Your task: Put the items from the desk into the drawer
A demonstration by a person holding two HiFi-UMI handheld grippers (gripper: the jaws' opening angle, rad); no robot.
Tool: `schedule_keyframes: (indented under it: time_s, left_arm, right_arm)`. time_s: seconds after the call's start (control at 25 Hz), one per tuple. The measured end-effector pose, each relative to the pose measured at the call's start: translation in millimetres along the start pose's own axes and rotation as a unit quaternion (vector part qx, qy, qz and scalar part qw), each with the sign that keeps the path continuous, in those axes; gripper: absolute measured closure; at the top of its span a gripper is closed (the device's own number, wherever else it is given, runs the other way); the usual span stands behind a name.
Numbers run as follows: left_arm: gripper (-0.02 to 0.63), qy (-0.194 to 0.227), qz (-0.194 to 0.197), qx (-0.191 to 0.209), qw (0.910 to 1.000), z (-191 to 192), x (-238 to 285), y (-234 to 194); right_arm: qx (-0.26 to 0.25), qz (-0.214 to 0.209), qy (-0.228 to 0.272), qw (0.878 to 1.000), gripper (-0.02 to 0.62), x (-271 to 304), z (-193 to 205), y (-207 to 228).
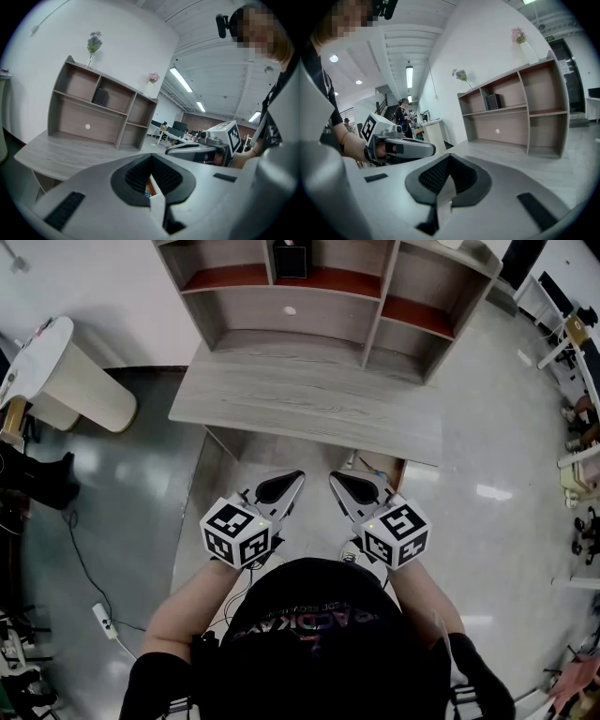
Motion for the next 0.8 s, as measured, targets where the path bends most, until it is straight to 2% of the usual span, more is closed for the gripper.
schedule_keyframes:
  time_s: [0.8]
  left_arm:
    - [0.603,0.008,-0.003,0.0,1.0,0.5,-7.8,4.5]
  right_arm:
    - [-0.01,-0.005,-0.002,1.0,0.578,-4.0,1.7,-9.4]
Point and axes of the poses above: the fingertips, and each gripper's own axes: x forward along the fingers, y to its right, z out of its underside, the point moved 10 cm from there along -x, backward along the fingers, and after that the axes turned 8 degrees about y, right-handed, at the moved point
